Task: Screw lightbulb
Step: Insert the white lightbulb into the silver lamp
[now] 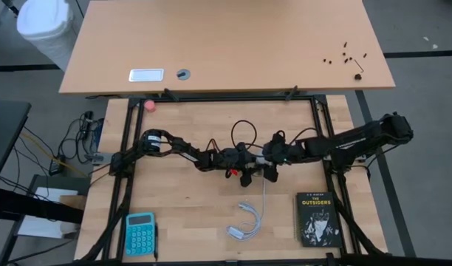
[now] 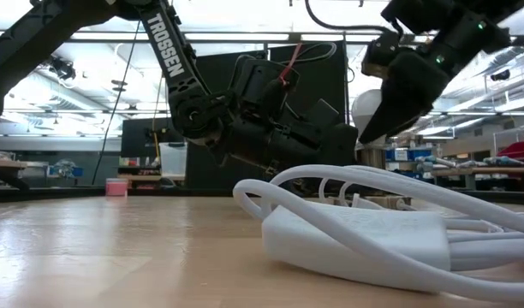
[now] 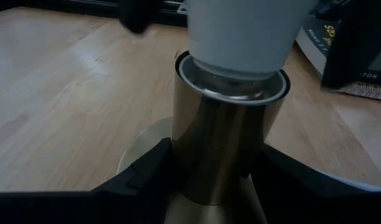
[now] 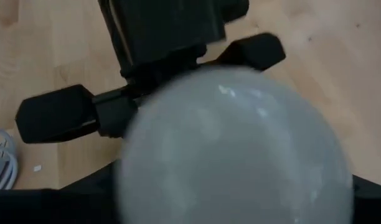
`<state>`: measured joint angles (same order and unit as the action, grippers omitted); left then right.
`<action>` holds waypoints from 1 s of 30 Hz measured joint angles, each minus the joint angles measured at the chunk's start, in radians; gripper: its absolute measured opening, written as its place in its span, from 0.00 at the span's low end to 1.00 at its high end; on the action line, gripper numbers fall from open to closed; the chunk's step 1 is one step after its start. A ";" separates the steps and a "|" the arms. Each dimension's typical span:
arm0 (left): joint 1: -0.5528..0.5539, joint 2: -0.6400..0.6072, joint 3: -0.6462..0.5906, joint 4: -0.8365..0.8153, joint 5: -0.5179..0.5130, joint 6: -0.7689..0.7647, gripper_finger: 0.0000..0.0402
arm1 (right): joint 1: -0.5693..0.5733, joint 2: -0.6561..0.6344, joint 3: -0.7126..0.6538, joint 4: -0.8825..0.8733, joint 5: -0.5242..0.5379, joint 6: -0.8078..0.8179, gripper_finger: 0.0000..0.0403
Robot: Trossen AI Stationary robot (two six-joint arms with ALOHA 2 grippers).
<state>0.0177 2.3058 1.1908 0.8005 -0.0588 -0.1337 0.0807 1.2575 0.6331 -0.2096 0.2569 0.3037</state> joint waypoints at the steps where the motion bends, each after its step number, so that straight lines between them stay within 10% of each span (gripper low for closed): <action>1: 0.000 0.000 0.000 0.000 0.000 0.000 0.51 | 0.000 0.000 0.017 -0.025 0.000 -0.010 0.76; 30: 0.000 0.000 0.000 -0.004 0.000 0.003 0.51 | -0.005 -0.001 0.066 -0.173 -0.095 -0.043 0.76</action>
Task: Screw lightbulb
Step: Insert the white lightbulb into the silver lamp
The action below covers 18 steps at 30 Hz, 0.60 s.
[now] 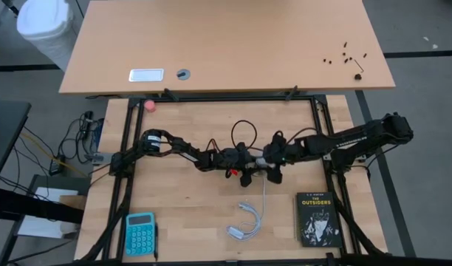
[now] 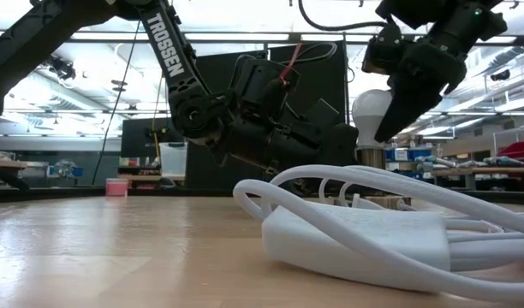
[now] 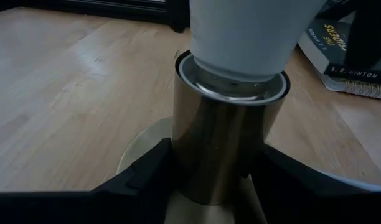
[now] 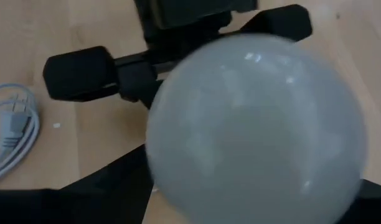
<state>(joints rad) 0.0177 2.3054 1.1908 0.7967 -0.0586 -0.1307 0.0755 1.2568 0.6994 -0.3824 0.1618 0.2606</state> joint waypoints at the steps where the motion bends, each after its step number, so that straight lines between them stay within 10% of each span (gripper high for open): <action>1: 0.000 0.000 0.000 0.000 0.000 0.000 0.51 | 0.003 0.000 0.000 -0.001 -0.001 -0.001 0.76; 18: 0.001 0.000 0.000 -0.007 0.019 0.002 0.51 | 0.047 -0.082 -0.129 0.169 0.039 0.005 0.76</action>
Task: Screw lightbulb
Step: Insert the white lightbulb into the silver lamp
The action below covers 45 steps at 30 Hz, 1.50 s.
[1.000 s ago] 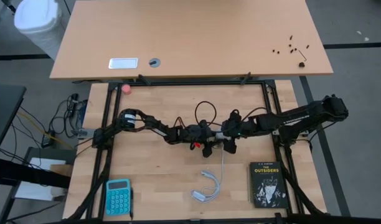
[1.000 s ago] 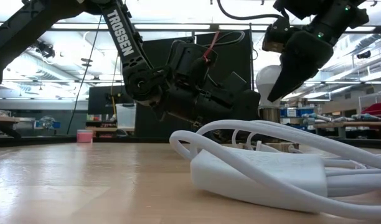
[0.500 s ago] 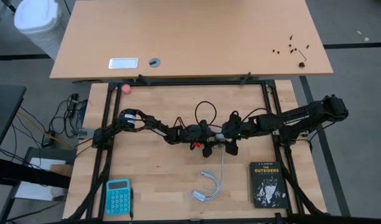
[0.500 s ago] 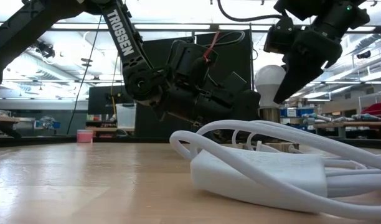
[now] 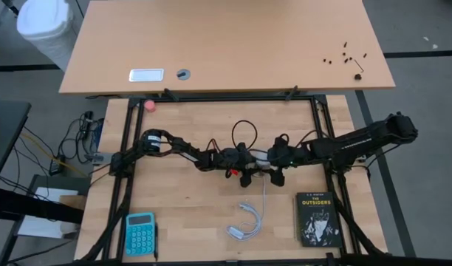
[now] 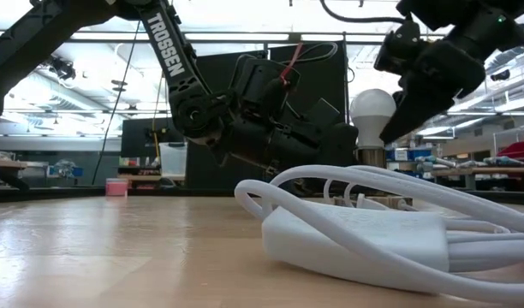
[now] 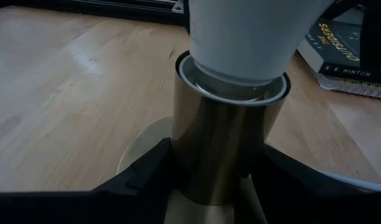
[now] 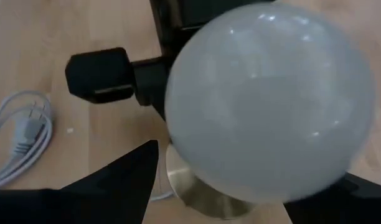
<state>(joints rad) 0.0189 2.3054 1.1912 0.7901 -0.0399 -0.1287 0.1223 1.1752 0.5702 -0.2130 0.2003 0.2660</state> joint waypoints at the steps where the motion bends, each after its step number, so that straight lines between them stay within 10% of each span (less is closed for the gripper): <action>1: 0.000 0.000 0.000 -0.001 0.000 0.000 0.51 | 0.000 -0.004 0.000 0.004 0.001 0.000 0.76; 24: 0.001 0.000 0.000 0.000 0.013 -0.002 0.51 | 0.016 -0.004 -0.004 -0.007 0.094 0.041 0.76; 45: 0.001 0.000 0.000 0.000 0.014 -0.003 0.51 | 0.192 -0.005 -0.243 0.459 0.366 0.091 0.76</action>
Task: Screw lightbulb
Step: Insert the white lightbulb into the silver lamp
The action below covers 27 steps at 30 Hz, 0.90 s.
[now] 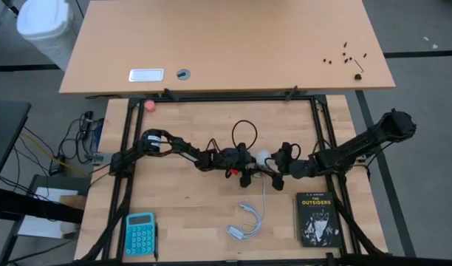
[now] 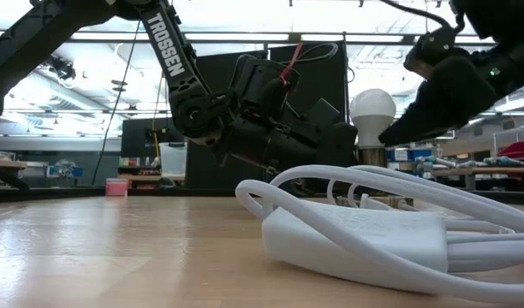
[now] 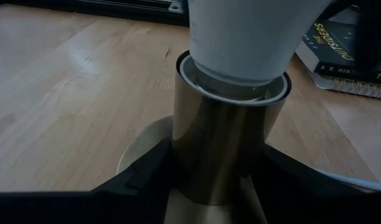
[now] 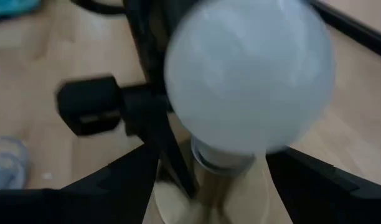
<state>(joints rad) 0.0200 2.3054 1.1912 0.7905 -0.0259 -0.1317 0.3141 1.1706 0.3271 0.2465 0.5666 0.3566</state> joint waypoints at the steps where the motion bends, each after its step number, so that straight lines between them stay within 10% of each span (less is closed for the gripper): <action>1: 0.000 0.000 0.000 0.000 -0.007 -0.004 0.51 | 0.000 0.000 0.000 0.014 -0.006 -0.003 0.76; 27: 0.000 0.000 0.000 0.002 -0.167 -0.066 0.51 | 0.008 0.001 0.000 -0.089 0.042 0.142 0.76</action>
<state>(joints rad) 0.0203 2.3058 1.1912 0.7928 -0.1932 -0.1976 0.3225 1.1717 0.3267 0.1574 0.6085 0.4988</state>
